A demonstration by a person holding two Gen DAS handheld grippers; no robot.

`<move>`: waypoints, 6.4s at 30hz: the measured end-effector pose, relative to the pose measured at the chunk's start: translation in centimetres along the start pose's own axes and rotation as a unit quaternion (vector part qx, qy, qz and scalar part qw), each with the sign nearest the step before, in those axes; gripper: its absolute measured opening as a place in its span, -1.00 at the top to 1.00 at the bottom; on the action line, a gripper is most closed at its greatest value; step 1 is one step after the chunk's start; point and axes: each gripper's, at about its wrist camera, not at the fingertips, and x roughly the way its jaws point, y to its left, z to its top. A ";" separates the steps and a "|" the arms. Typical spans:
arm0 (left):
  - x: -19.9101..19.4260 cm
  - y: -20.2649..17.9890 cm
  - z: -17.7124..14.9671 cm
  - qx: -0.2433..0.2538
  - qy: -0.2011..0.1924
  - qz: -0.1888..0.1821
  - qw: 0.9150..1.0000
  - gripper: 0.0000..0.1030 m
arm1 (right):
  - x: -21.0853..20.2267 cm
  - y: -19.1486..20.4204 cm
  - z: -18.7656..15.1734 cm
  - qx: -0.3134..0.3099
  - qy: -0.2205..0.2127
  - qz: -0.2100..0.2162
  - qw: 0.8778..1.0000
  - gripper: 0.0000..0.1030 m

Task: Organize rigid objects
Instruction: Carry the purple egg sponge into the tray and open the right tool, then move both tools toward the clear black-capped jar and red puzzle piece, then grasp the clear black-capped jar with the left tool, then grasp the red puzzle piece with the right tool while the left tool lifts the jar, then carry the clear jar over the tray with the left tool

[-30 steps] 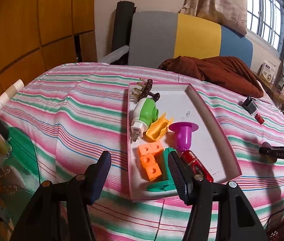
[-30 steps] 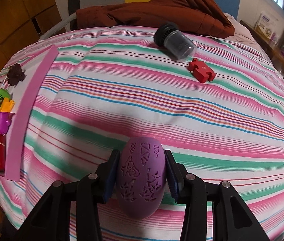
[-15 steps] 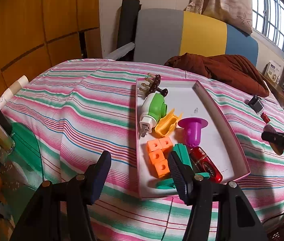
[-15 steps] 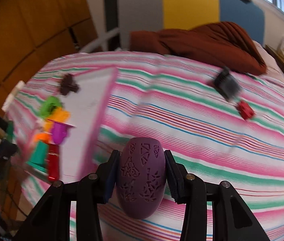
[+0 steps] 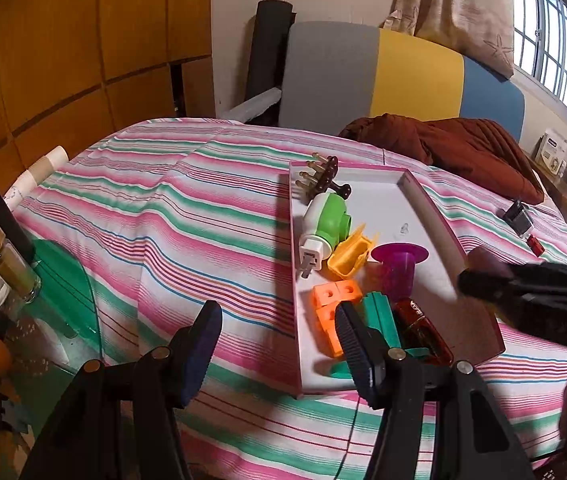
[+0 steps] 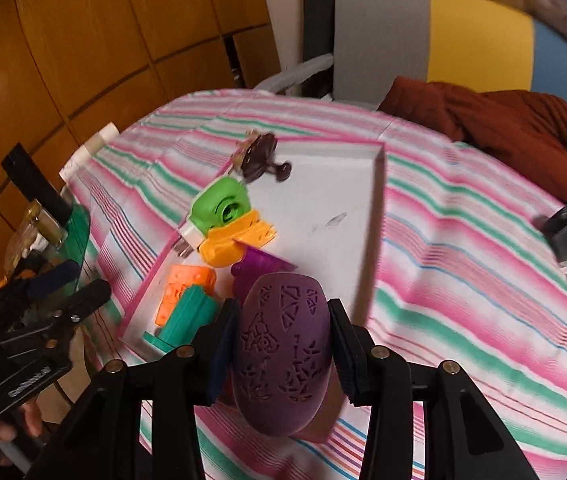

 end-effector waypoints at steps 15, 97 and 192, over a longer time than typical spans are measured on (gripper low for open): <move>-0.1 0.0 -0.1 -0.001 0.002 0.000 1.000 -0.16 | 2.9 -0.5 -1.9 -0.009 0.038 -0.014 0.999 0.11; 7.0 -28.3 6.4 0.150 0.098 -0.217 0.960 -0.15 | -10.3 -36.9 -9.9 0.498 -0.064 -0.211 0.839 -0.58; -2.1 -23.0 1.4 0.192 -0.016 -0.193 0.962 -0.29 | -1.5 -26.6 -5.2 0.170 0.012 -0.179 0.969 0.05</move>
